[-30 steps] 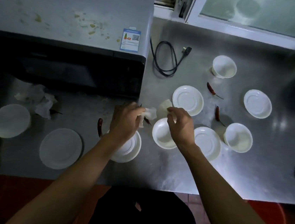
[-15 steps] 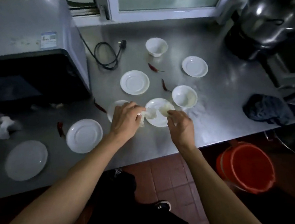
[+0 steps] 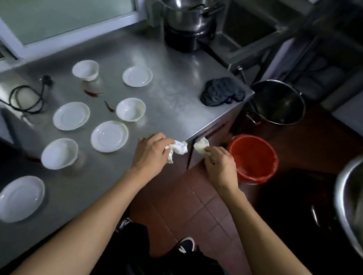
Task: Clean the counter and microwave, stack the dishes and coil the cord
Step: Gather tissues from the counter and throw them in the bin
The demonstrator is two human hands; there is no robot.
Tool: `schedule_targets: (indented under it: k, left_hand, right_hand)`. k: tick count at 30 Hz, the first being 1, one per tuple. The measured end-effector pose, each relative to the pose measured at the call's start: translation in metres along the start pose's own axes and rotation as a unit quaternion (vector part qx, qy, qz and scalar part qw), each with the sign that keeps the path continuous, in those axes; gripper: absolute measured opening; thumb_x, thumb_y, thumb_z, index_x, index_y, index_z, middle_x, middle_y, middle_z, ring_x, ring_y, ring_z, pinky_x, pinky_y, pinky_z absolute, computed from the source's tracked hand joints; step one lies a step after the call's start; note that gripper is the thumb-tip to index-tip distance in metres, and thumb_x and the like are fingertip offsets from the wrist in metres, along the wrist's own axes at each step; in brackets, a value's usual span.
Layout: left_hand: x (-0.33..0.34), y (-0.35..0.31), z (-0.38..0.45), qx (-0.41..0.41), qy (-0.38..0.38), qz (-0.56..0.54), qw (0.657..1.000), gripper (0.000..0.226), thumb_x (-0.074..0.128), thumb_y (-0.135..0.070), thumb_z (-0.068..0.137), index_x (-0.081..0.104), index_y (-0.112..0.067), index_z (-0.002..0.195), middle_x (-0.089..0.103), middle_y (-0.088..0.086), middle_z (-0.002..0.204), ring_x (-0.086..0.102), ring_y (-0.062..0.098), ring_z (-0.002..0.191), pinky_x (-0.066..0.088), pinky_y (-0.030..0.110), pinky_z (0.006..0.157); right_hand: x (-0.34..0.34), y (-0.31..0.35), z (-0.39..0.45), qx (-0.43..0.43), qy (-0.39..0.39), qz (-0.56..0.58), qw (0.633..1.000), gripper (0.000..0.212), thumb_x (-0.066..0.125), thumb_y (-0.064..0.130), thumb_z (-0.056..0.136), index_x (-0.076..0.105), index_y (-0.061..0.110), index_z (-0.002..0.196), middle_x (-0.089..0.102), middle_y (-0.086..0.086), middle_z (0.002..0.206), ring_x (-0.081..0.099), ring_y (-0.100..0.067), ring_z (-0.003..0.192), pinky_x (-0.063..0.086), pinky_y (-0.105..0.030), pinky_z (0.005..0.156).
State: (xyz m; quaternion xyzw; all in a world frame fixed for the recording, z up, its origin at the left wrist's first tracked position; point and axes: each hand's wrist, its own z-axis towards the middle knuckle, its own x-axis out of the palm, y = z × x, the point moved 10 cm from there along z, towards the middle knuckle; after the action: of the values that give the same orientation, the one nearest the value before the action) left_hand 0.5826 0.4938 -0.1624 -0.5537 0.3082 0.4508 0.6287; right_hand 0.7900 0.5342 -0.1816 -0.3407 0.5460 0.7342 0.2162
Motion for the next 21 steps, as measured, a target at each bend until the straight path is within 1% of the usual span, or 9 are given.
schedule_targets:
  k: [2, 6, 8, 11, 13, 15, 17, 19, 21]
  left_hand:
    - [0.019, -0.027, 0.007, 0.02, 0.018, -0.004, 1.0, 0.029, 0.069, -0.009, 0.08, 0.073, -0.025, 0.105, 0.065, -0.004, 0.096, 0.062, 0.025, 0.093, 0.045, 0.041, 0.081]
    - [0.052, -0.078, 0.022, 0.069, 0.051, -0.007, 0.996, 0.029, 0.068, -0.011, 0.082, 0.073, -0.026, 0.107, 0.065, -0.006, 0.099, 0.06, 0.022, 0.097, 0.036, 0.036, 0.079]
    - [0.07, -0.095, 0.029, 0.081, 0.078, -0.008, 0.994, 0.029, 0.067, -0.012, 0.083, 0.072, -0.026, 0.108, 0.065, -0.007, 0.101, 0.058, 0.02, 0.098, 0.034, 0.034, 0.08]
    - [0.094, -0.117, 0.036, 0.108, 0.122, -0.011, 0.987, 0.028, 0.067, -0.015, 0.086, 0.071, -0.027, 0.111, 0.063, -0.008, 0.103, 0.057, 0.018, 0.098, 0.04, 0.037, 0.083]
    - [0.111, -0.128, 0.042, 0.124, 0.151, -0.014, 0.981, 0.028, 0.066, -0.016, 0.087, 0.07, -0.026, 0.113, 0.063, -0.008, 0.105, 0.056, 0.018, 0.1, 0.041, 0.04, 0.086]
    - [0.128, -0.137, 0.051, 0.135, 0.172, -0.014, 0.976, 0.028, 0.066, -0.016, 0.088, 0.069, -0.026, 0.114, 0.062, -0.007, 0.106, 0.056, 0.018, 0.1, 0.042, 0.042, 0.088]
    - [0.144, -0.143, 0.064, 0.139, 0.185, -0.019, 0.973, 0.028, 0.067, -0.015, 0.087, 0.069, -0.026, 0.113, 0.063, -0.006, 0.105, 0.056, 0.02, 0.101, 0.041, 0.043, 0.088]
    - [0.16, -0.149, 0.08, 0.146, 0.199, -0.028, 0.969, 0.028, 0.066, -0.015, 0.087, 0.069, -0.026, 0.113, 0.062, -0.006, 0.104, 0.057, 0.02, 0.101, 0.042, 0.043, 0.087]
    - [0.174, -0.154, 0.098, 0.155, 0.209, -0.038, 0.965, 0.028, 0.066, -0.016, 0.087, 0.069, -0.027, 0.113, 0.062, -0.007, 0.103, 0.057, 0.019, 0.099, 0.043, 0.042, 0.086]
  right_hand:
    - [-0.021, -0.028, -0.011, 0.025, -0.014, -0.002, 1.0, 0.021, 0.065, 0.008, 0.085, 0.073, 0.01, 0.105, 0.067, -0.008, 0.094, 0.063, -0.03, 0.085, 0.051, -0.038, 0.072]
    - [-0.056, -0.077, -0.029, 0.088, -0.046, -0.012, 0.995, 0.02, 0.064, 0.006, 0.086, 0.074, 0.011, 0.104, 0.068, -0.007, 0.096, 0.063, -0.028, 0.086, 0.052, -0.038, 0.074]
    - [-0.07, -0.096, -0.036, 0.113, -0.062, -0.016, 0.992, 0.018, 0.064, 0.008, 0.089, 0.074, 0.011, 0.104, 0.067, -0.005, 0.097, 0.063, -0.026, 0.087, 0.051, -0.035, 0.073]
    - [-0.084, -0.123, -0.046, 0.151, -0.071, -0.022, 0.986, 0.018, 0.063, 0.014, 0.092, 0.073, 0.013, 0.107, 0.067, -0.003, 0.101, 0.062, -0.022, 0.09, 0.051, -0.036, 0.073]
    - [-0.088, -0.141, -0.05, 0.178, -0.077, -0.023, 0.981, 0.019, 0.062, 0.016, 0.093, 0.072, 0.013, 0.109, 0.067, -0.003, 0.104, 0.062, -0.023, 0.094, 0.052, -0.039, 0.077]
    - [-0.089, -0.158, -0.051, 0.201, -0.08, -0.026, 0.976, 0.02, 0.062, 0.016, 0.093, 0.072, 0.014, 0.11, 0.068, -0.003, 0.108, 0.063, -0.024, 0.101, 0.052, -0.039, 0.082]
    - [-0.088, -0.172, -0.047, 0.212, -0.069, -0.035, 0.974, 0.019, 0.063, 0.016, 0.093, 0.072, 0.015, 0.109, 0.068, -0.002, 0.111, 0.062, -0.022, 0.105, 0.051, -0.035, 0.083]
    - [-0.088, -0.181, -0.036, 0.204, -0.043, -0.066, 0.976, 0.018, 0.063, 0.014, 0.092, 0.072, 0.016, 0.107, 0.068, -0.001, 0.108, 0.062, -0.021, 0.098, 0.05, -0.033, 0.076]
    - [-0.091, -0.193, -0.023, 0.205, -0.017, -0.096, 0.974, 0.018, 0.061, 0.013, 0.091, 0.073, 0.017, 0.105, 0.068, -0.001, 0.103, 0.062, -0.023, 0.093, 0.051, -0.035, 0.072]
